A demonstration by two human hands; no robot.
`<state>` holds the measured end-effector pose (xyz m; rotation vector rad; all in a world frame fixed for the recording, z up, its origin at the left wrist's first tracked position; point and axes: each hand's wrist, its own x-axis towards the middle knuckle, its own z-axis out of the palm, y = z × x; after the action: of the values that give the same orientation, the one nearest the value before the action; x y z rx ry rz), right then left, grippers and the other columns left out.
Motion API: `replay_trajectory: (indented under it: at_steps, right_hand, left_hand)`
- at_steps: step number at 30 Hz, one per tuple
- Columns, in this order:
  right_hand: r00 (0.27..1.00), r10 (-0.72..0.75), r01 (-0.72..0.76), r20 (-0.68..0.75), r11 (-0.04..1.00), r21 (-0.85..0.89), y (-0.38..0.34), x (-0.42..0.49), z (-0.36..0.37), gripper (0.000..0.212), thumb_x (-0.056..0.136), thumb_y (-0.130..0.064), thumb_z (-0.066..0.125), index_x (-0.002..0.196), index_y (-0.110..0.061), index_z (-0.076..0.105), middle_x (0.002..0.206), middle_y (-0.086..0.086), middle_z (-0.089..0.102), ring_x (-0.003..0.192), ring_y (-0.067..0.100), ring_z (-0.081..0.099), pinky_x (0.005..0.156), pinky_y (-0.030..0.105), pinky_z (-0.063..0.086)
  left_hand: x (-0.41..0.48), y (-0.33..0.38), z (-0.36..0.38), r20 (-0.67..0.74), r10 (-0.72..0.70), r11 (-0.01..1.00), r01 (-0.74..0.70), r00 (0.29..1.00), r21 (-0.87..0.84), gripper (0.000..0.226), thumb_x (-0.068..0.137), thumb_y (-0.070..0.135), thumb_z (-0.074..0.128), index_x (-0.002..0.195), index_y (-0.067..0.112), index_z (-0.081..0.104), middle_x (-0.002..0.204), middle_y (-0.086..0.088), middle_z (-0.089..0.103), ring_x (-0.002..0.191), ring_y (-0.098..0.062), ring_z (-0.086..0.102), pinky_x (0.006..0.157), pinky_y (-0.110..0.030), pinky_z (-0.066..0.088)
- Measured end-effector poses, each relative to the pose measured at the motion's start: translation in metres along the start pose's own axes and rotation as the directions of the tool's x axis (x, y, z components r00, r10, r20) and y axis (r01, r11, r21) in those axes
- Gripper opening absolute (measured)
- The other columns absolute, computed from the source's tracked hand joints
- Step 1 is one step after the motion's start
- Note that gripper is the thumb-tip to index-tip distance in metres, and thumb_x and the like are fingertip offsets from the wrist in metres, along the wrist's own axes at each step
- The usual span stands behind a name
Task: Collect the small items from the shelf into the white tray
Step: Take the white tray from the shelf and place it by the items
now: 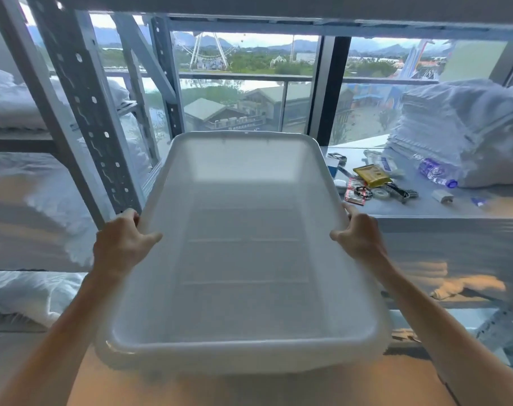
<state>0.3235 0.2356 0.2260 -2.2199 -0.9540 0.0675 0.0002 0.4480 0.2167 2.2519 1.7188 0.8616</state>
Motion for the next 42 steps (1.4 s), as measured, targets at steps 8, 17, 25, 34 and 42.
replay_trajectory:
  at_steps: [8, 17, 25, 34, 42]
  right_hand:
    - [0.997, 0.055, -0.049, 0.062, 0.993, -0.104, -0.007, 0.063, 0.041, 0.042, 0.068, -0.010, 0.065, 0.110, -0.012, 0.062, 0.097, 0.015, 0.070, 0.091, 0.032, 0.063, 0.075, 0.034, 0.052]
    - [0.993, 0.043, -0.029, 0.108, 0.991, -0.132, -0.036, 0.150, 0.075, 0.040, 0.071, -0.009, 0.060, 0.112, -0.011, 0.058, 0.098, 0.014, 0.067, 0.088, 0.031, 0.063, 0.072, 0.036, 0.055]
    - [0.985, 0.098, -0.074, 0.139, 0.982, -0.173, -0.051, 0.220, 0.094, 0.033, 0.072, -0.013, 0.059, 0.105, -0.013, 0.061, 0.104, 0.011, 0.065, 0.096, 0.028, 0.060, 0.068, 0.026, 0.039]
    - [0.982, 0.133, -0.122, 0.134, 0.989, -0.090, -0.050, 0.284, 0.112, 0.019, 0.069, -0.007, 0.059, 0.087, -0.010, 0.061, 0.091, 0.010, 0.064, 0.088, 0.028, 0.061, 0.059, 0.025, 0.041]
    - [0.988, 0.096, -0.090, 0.122, 0.995, -0.050, -0.045, 0.338, 0.127, 0.032, 0.068, -0.006, 0.060, 0.099, -0.007, 0.064, 0.097, 0.014, 0.066, 0.090, 0.031, 0.063, 0.078, 0.036, 0.055]
  left_hand:
    - [0.070, 0.005, 0.046, 0.079, -0.022, 0.999, 0.018, 0.997, 0.044, 0.032, 0.066, 0.030, 0.075, 0.078, 0.010, 0.053, 0.078, -0.013, 0.059, 0.074, -0.030, 0.053, 0.062, -0.030, 0.038]
    - [0.155, 0.013, 0.082, 0.129, -0.046, 0.998, 0.041, 0.991, 0.044, 0.028, 0.071, 0.026, 0.071, 0.083, 0.008, 0.054, 0.089, -0.018, 0.061, 0.087, -0.036, 0.059, 0.068, -0.034, 0.042]
    - [0.228, 0.030, 0.109, 0.180, -0.077, 0.995, 0.063, 0.981, 0.084, 0.024, 0.072, 0.025, 0.068, 0.086, 0.011, 0.056, 0.100, -0.015, 0.062, 0.099, -0.036, 0.057, 0.079, -0.035, 0.044]
    - [0.283, 0.045, 0.140, 0.190, -0.081, 0.994, 0.065, 0.979, 0.088, 0.020, 0.068, 0.023, 0.067, 0.080, 0.016, 0.053, 0.082, -0.006, 0.056, 0.077, -0.027, 0.050, 0.067, -0.029, 0.038]
    - [0.321, 0.061, 0.160, 0.179, -0.091, 0.988, 0.066, 0.980, 0.139, 0.021, 0.068, 0.026, 0.067, 0.080, 0.015, 0.053, 0.084, -0.008, 0.060, 0.080, -0.029, 0.054, 0.065, -0.029, 0.040]
